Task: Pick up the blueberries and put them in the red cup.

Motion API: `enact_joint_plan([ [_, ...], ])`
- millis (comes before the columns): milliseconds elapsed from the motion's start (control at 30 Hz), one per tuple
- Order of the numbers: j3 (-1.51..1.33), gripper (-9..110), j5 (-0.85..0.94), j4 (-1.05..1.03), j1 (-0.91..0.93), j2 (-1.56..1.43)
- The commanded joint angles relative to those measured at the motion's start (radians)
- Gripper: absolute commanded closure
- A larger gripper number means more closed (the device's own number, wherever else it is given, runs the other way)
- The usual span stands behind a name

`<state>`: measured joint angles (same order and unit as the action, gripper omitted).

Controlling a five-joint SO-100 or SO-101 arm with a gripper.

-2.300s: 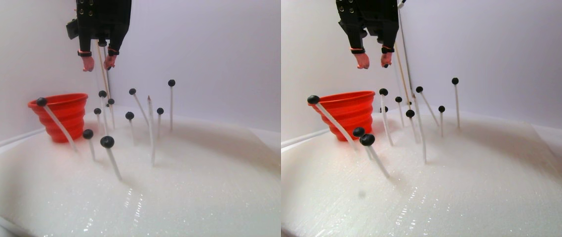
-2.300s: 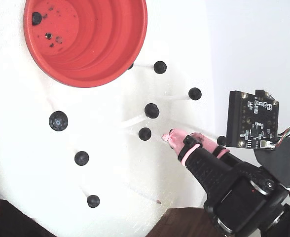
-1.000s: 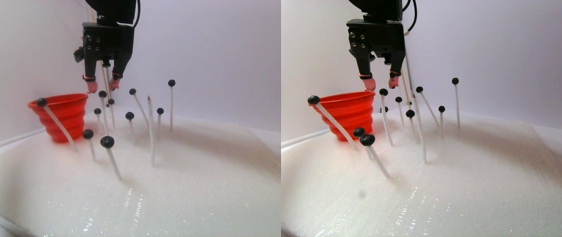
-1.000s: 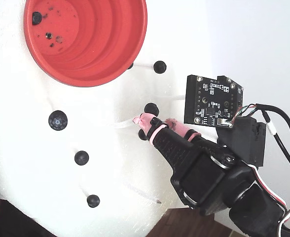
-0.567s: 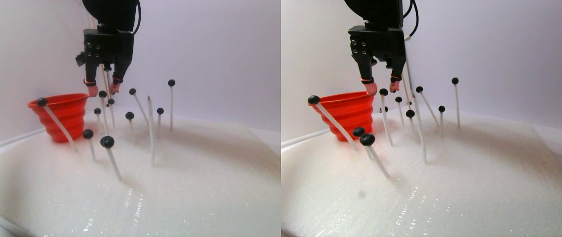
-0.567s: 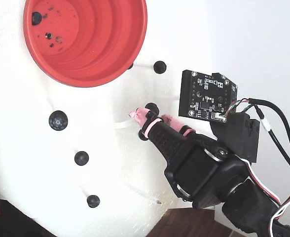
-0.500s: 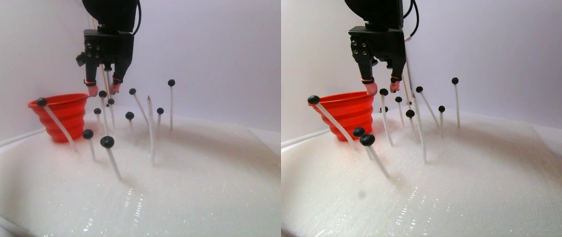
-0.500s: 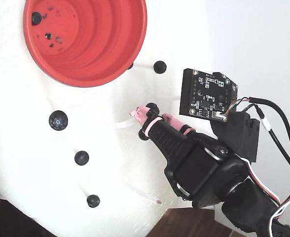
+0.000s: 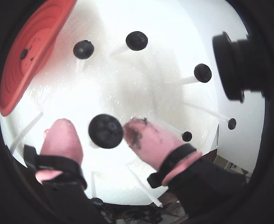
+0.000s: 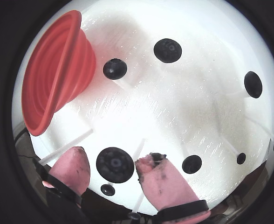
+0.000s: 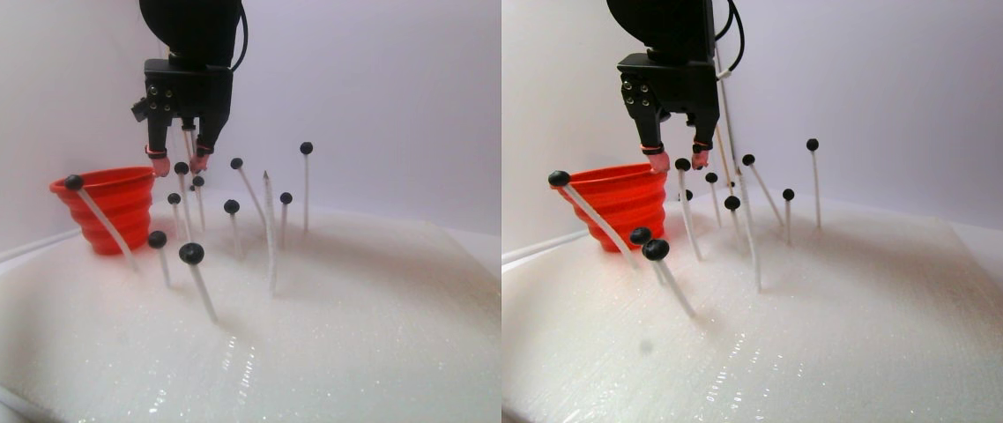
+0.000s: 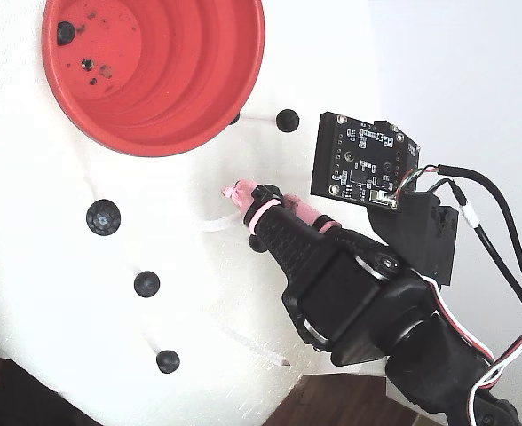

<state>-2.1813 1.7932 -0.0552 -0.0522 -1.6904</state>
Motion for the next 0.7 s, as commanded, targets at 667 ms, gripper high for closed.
enact_joint_plan([
  [667,0.087,89,-0.018,0.020,-0.025,-0.032],
])
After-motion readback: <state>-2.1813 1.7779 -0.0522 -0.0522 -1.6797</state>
